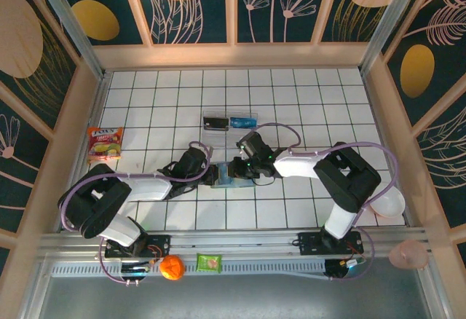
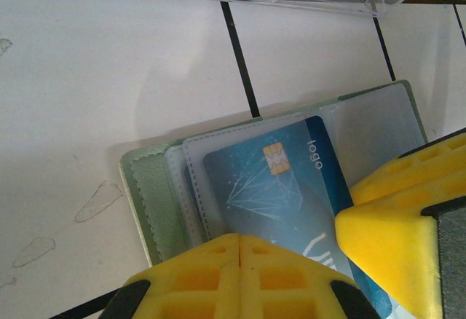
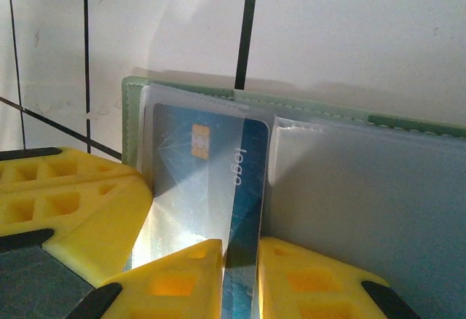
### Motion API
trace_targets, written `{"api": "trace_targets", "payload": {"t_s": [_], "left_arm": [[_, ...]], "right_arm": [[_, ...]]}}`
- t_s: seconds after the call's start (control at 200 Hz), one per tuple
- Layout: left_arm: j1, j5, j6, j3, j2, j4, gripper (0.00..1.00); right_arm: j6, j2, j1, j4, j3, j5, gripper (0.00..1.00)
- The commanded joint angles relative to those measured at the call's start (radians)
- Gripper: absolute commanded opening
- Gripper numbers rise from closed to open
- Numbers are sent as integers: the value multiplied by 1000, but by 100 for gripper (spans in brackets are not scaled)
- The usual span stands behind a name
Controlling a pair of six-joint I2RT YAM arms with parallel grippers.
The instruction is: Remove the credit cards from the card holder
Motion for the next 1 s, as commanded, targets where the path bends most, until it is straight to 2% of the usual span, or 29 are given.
{"api": "trace_targets", "payload": {"t_s": [0.0, 0.2, 0.761, 0.996], "left_arm": [[-5, 13, 0, -33, 22, -82, 0], [-4, 5, 3, -33, 22, -87, 0], [-4, 4, 12, -29, 26, -90, 0], [-3, 7, 12, -26, 23, -89, 0]], "right_arm": [[13, 15, -4, 9, -19, -16, 15], [30, -4, -8, 23, -48, -3, 0], [37, -126, -48, -29, -135, 67, 0], [-32, -191, -57, -102, -121, 105, 0]]}}
